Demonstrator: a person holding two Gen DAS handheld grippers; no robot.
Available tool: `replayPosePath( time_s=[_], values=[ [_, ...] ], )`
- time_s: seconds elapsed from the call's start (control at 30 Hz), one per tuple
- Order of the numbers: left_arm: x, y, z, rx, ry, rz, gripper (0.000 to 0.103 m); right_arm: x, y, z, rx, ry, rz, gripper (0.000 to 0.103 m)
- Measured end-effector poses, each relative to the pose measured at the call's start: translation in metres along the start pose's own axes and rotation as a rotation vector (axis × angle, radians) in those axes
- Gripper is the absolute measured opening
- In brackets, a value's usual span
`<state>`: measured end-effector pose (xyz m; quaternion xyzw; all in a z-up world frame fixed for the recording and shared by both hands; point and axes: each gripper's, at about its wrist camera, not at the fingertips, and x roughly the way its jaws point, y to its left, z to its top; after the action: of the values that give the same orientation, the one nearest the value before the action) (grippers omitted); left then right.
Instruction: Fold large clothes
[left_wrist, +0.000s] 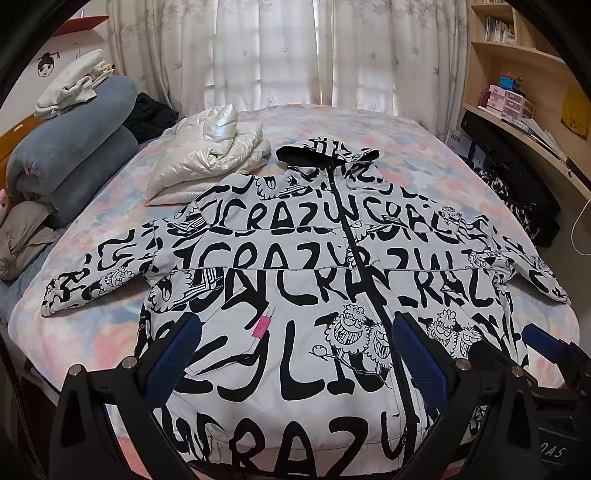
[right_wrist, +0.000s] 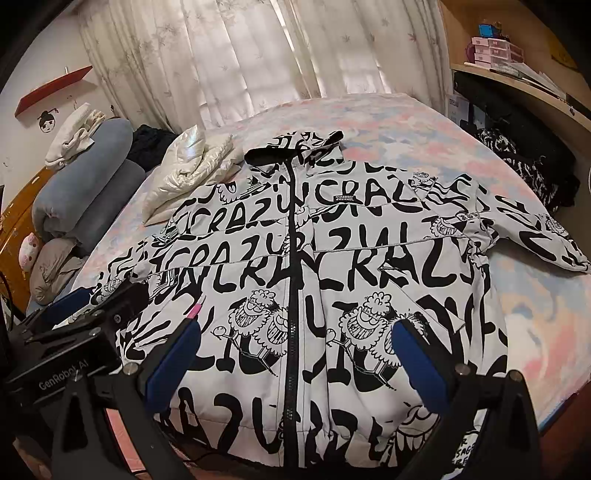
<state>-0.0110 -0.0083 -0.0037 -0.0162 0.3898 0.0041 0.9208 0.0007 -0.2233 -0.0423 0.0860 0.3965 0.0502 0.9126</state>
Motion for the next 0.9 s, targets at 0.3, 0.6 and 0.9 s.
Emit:
replayPosePath(
  time_s=[0.3, 0.6, 0.9],
  values=[
    [-0.0006, 0.0015, -0.0021, -0.007, 0.006, -0.005, 0.102, -0.0008, -0.0014, 0.0001, -0.003, -0.006, 0.014, 0.103],
    [-0.0012, 0.0016, -0.0029, -0.005, 0.006, -0.002, 0.102, -0.0002, -0.0029, -0.0013, 0.006, -0.003, 0.027, 0.103],
    [0.0049, 0.0067, -0.0058, -0.024, 0.042, -0.038, 0.102, 0.0014, -0.0051, -0.0018, 0.003, -0.003, 0.027, 0.103]
  ],
)
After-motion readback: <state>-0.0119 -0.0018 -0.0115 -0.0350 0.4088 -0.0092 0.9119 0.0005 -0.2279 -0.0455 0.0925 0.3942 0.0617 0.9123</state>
